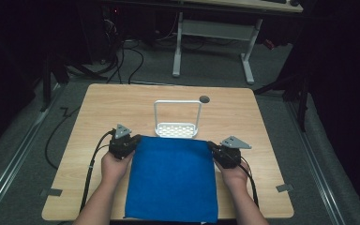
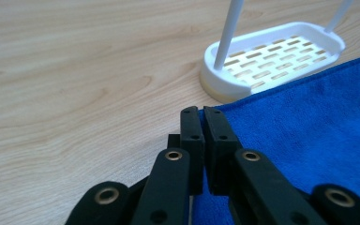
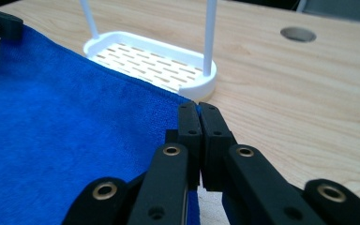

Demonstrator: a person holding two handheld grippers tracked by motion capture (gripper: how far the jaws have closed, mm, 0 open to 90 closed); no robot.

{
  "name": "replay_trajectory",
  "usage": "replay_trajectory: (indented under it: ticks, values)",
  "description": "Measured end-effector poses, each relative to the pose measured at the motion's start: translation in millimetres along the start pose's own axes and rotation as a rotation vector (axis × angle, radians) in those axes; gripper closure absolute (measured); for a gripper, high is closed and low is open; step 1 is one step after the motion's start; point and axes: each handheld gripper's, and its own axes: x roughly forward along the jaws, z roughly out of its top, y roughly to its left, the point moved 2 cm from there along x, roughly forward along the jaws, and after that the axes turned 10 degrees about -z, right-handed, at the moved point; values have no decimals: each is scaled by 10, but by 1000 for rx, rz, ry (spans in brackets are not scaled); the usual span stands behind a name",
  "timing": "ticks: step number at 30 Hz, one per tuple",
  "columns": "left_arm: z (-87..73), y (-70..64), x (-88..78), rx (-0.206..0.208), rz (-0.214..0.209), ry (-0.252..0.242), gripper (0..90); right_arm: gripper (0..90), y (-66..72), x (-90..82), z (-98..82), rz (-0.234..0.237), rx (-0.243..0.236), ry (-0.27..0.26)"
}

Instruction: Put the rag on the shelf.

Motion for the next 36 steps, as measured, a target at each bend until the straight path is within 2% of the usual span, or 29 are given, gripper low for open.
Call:
replay_trajectory:
  ticks: [2,8,16,17,21,31,36]
  values:
    - [26,-49,-88,9,3,-30,875,892,-29,-103,0,6,9,-37]
    - [113,-167,-230,41,4,-79,875,892,-68,-236,69,18,31,-93]
    - [226,-282,-367,70,-12,-134,875,892,-47,-383,171,24,31,-148]
    - [251,-307,-398,77,-13,-150,875,892,-42,-429,201,21,24,-168]
    - [304,-346,-472,85,-20,-187,875,892,-40,-496,234,18,30,-189]
    - [386,-419,-573,99,-30,-225,875,892,-63,-642,317,2,38,-244]
    - [459,-478,-673,110,-41,-264,875,892,-70,-742,380,1,38,-279]
